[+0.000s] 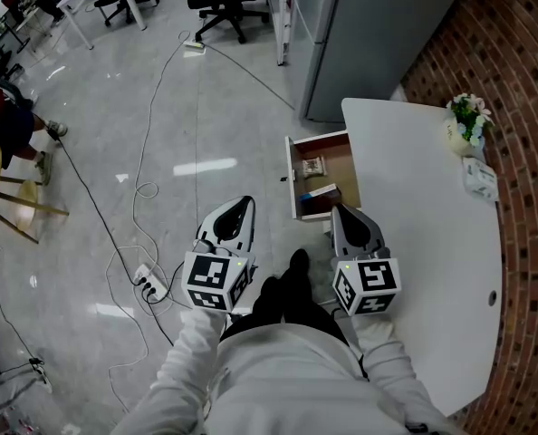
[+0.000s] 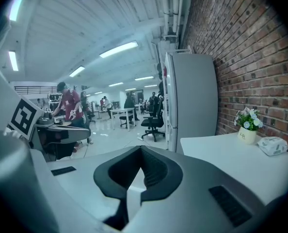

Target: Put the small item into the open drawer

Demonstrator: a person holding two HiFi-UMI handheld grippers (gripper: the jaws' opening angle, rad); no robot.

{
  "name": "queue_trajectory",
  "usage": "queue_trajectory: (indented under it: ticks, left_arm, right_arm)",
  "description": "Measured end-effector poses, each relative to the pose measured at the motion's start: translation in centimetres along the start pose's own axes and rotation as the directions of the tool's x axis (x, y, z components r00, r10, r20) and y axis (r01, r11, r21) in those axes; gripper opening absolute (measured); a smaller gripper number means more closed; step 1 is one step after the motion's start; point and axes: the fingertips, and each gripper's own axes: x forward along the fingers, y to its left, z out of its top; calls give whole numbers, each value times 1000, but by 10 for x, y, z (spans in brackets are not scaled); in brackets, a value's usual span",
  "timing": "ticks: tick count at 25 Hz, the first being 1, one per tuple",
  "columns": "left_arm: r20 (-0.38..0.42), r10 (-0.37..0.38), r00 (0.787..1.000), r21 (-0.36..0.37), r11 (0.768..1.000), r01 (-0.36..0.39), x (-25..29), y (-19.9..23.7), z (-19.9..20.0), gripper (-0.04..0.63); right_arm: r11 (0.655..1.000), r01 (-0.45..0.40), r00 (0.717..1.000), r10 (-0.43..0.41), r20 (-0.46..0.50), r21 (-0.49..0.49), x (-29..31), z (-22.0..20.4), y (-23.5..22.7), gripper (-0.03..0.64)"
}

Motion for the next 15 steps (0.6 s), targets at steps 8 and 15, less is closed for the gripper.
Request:
queue_trajectory:
  ticks: [8,15]
  left_arm:
    - [14,4,1000,22,1000,-5,-10,-3,4,17]
    - [21,-8,1000,38,999,7,-8,-12,7,17]
  right_arm:
    - [1000,10,1000,-10,11,-21,-9,-1,5,26]
    - [999,19,1000,-19,16,-30,-16,-3,0,26]
